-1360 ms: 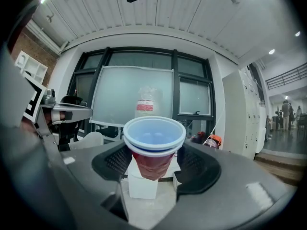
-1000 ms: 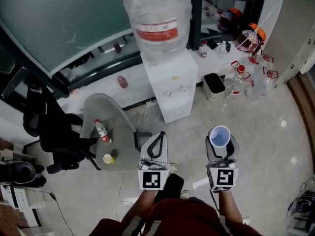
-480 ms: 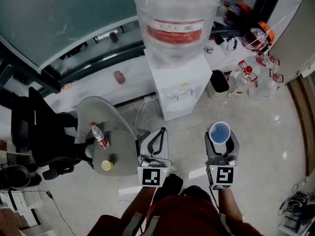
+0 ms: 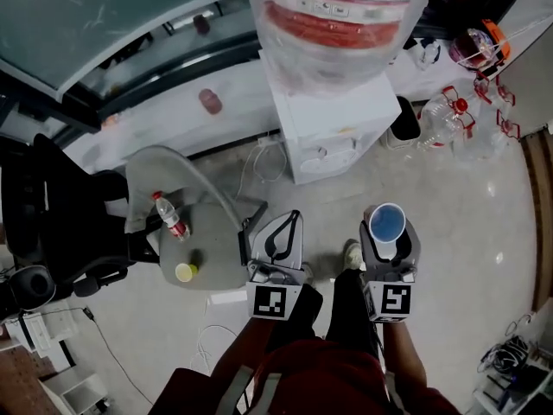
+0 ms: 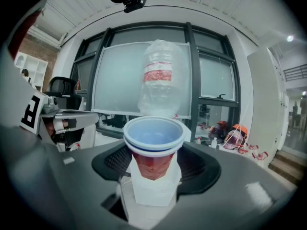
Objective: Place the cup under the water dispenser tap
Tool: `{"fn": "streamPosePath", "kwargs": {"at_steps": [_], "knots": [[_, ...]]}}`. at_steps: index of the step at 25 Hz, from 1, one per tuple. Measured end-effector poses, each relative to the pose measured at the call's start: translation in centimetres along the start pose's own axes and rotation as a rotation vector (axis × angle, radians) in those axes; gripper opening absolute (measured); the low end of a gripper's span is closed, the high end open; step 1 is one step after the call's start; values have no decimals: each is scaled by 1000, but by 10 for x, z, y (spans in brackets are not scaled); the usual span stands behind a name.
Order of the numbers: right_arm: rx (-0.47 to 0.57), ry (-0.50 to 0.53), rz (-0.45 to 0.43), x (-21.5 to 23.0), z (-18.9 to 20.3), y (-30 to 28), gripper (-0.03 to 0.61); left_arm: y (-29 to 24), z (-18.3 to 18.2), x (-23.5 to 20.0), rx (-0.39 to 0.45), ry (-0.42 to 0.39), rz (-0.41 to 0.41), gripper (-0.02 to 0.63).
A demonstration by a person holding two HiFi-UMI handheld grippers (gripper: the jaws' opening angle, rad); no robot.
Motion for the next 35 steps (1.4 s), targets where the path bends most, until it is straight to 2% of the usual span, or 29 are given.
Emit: {"fn": "streamPosePath", "kwargs": {"at_steps": [6,13,17,27,35], "knots": [[-1,-26,-67,8,47,-38,290,-24,52,10,-59,-41,2,0],[-1,-75,-141,19,101,-77,290,-53,108,25,-99,-41,-34,0],[-30,-63,-169,23,145,-96,290,-65,145,36,-119,-23,-65,0],[-77,-51,-192,26,249,-130,290,-86,254,51,-194,-49,-79,0],[-145,-34,-219,24,323,-150,290,-101,328,48,-269,-18,-117,0]]}}
Point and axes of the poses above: the fingertips, and each gripper's own axes: y backward along the fingers, x to its right, z out of its underside, the point moved 2 cm from there along y, backward along the fingers, and after that the axes turned 2 degrees about -x, right-handed, at the moved point
